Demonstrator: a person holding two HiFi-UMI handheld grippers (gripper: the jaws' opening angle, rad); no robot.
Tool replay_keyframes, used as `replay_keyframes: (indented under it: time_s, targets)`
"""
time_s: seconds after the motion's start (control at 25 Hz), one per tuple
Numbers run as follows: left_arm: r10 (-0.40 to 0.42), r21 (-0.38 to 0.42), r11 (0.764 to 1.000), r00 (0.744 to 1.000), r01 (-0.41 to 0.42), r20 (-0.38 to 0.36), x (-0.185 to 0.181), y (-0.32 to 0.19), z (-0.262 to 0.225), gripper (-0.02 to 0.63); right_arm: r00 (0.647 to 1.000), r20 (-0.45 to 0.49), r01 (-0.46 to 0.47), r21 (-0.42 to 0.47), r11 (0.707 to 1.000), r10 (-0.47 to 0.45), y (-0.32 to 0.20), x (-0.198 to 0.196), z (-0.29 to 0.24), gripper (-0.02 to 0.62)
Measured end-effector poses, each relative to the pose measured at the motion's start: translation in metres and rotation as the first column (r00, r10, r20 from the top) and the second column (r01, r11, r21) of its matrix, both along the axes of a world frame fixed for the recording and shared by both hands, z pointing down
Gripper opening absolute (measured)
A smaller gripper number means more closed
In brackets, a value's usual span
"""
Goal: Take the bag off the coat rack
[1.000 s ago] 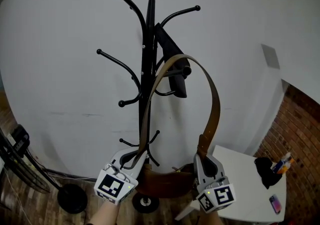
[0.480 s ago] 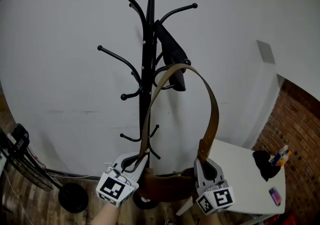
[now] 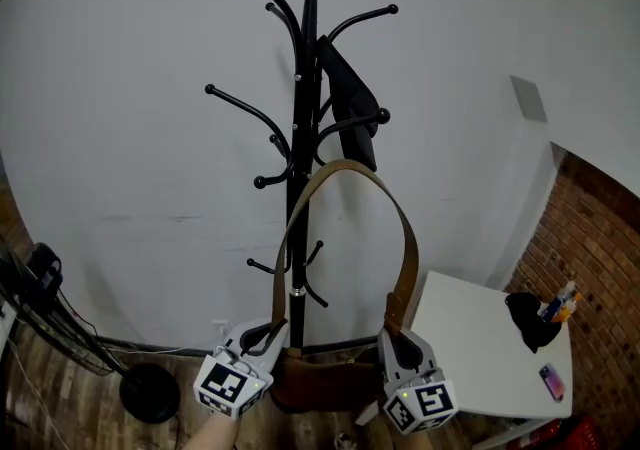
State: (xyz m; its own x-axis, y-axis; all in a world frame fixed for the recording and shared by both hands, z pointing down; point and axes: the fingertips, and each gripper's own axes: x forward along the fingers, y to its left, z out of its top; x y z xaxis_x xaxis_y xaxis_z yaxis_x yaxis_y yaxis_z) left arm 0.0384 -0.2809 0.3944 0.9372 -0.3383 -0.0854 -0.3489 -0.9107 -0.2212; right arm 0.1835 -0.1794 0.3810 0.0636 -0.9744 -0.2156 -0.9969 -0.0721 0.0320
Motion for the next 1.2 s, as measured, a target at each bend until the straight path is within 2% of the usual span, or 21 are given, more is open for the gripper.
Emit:
replay_keyframes:
  time_s: [0.4,0.76,1.0,1.2]
  targets:
    - [-0.045,-0.059,0.997,0.998,0.048,0.044,-0.03,-0.004,0.049,0.017,0.998,0.051,0.041,-0.095,0.995,-0.036,-0.009,-0.025,0.051,0.028]
    - [-0.1,-0.133,0.985,0.991,0.112,0.092,-0.054,-0.007,0.085,0.017,0.993,0.088,0.088,-0.177,0.98,-0.073,-0.02,-0.047,0.09,0.028]
    - [-0.134,-0.168,0.975,0.987,0.147,0.088,-0.065,-0.011,0.098,0.017,0.99,0.098,0.121,-0.222,0.968,-0.102,-0.026,-0.062,0.109,0.028]
    - [-0.137,-0.167,0.974,0.987,0.15,0.085,-0.067,-0.01,0.104,0.017,0.989,0.1,0.133,-0.242,0.961,-0.112,-0.027,-0.066,0.119,0.028]
